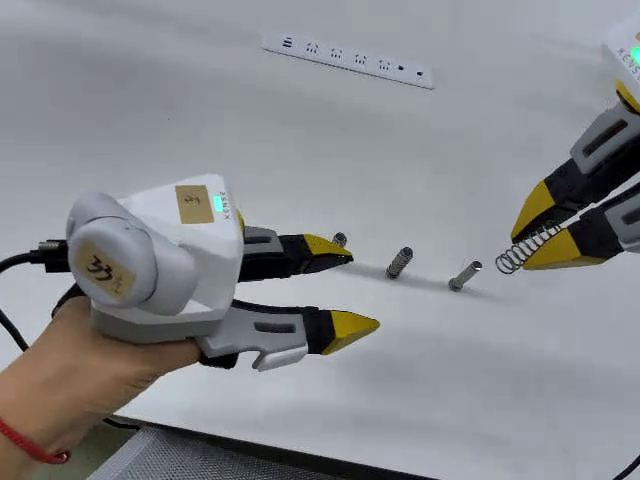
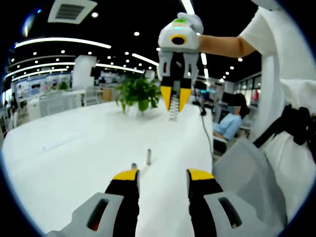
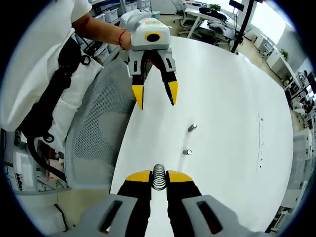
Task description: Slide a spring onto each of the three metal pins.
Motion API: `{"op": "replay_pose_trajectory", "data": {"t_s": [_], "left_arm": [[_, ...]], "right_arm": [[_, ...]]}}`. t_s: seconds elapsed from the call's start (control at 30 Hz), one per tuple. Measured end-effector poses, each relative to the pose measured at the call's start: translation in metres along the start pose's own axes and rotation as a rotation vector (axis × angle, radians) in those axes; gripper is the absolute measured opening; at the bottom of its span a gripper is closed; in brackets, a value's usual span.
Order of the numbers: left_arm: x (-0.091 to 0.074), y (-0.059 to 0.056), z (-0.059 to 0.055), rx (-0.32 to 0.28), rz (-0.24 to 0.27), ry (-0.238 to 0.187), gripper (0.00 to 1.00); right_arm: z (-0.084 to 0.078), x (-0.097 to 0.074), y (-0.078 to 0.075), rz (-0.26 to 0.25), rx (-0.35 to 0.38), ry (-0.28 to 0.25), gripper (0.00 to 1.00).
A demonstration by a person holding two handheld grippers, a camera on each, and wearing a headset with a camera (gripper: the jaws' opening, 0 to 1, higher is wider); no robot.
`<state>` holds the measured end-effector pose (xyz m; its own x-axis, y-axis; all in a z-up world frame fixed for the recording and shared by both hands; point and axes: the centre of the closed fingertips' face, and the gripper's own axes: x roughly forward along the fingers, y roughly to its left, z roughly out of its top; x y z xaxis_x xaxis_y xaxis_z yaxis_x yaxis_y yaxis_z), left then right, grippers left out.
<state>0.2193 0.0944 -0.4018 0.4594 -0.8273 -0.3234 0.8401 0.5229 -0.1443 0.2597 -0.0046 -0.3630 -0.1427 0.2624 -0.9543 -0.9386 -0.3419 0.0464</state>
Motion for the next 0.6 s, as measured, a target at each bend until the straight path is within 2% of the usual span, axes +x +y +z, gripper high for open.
{"op": "replay_pose_trajectory", "data": {"t_s": [0.3, 0.6], "left_arm": [[-0.008, 0.013, -0.018, 0.022, 0.028, 0.054, 0.52], [-0.009, 0.024, -0.024, 0.008, 0.04, 0.034, 0.69]], "right_arm": [[-0.028, 0.008, -0.023, -0.038, 0.076, 0.05, 0.12], [-0.05, 0.033, -0.04, -0.061, 0.138, 0.069, 0.12]]}}
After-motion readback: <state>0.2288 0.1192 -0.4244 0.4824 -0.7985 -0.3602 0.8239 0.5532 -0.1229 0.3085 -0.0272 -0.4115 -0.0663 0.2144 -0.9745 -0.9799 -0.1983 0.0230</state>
